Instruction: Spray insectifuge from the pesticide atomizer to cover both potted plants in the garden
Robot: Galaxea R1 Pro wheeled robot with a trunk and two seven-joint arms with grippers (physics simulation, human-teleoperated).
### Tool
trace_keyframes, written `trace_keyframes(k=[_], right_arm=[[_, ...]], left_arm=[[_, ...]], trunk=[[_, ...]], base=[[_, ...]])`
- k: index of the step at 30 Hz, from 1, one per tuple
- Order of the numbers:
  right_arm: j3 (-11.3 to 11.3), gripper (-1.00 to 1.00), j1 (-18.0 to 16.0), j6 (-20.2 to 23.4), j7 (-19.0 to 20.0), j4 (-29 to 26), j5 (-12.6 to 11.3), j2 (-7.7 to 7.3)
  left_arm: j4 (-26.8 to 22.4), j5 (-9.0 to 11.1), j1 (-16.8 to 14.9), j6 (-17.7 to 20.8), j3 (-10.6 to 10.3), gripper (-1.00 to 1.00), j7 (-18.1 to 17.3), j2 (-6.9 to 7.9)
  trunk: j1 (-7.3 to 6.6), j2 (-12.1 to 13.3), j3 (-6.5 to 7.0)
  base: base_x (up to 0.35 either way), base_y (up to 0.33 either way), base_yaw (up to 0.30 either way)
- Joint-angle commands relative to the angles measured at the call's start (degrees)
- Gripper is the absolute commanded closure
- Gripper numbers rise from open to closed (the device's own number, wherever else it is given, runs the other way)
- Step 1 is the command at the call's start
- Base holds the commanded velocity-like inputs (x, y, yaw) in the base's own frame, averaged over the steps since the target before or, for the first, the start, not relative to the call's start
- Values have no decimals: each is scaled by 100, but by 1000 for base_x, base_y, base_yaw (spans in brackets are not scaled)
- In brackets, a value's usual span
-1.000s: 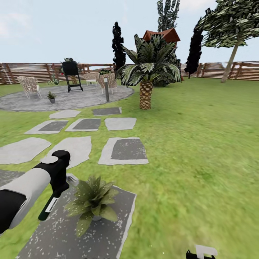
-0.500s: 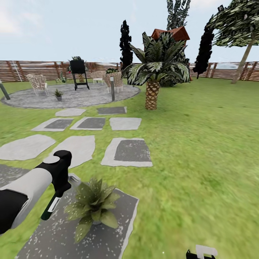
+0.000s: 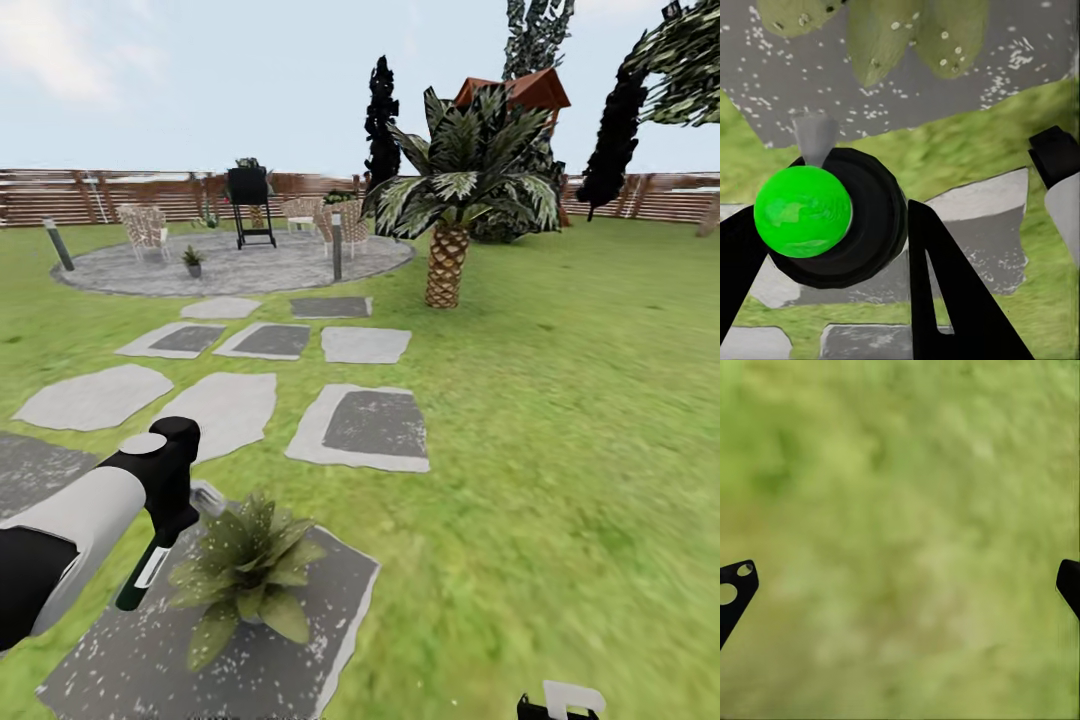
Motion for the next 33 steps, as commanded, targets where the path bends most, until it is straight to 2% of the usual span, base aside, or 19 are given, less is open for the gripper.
trace_keyframes(k=[1,7,13,15,28,33], right_arm=[[-48,-100,-4,-24,-15,11,55,-1],[-48,-100,-3,-20,-15,11,55,-1],[-48,-100,-4,-21,-15,11,55,-1],[-48,-100,-4,-20,-15,5,55,-6],[-48,-100,-4,-19,-15,6,55,-10],[-48,-100,-4,-20,-15,9,55,-5]], left_arm=[[-7,-46,-4,60,-11,100,-56,2],[-42,-19,-10,46,-11,100,-56,-31],[-136,-9,-60,-23,-54,100,-56,-346],[-138,-10,-65,-26,-60,100,-56,-406],[-131,-20,-79,-32,-75,100,-56,-421],[-124,-49,-81,-248,-88,100,-56,-404]], trunk=[[-1,-2,-5],[-1,-2,-5],[-1,-2,-5],[-1,-2,-5],[-1,-2,-5],[-1,-2,-5]], base=[[-6,-286,277],[-181,-232,277],[-256,-199,225],[-134,-235,44],[62,-269,3],[4,-110,35]])
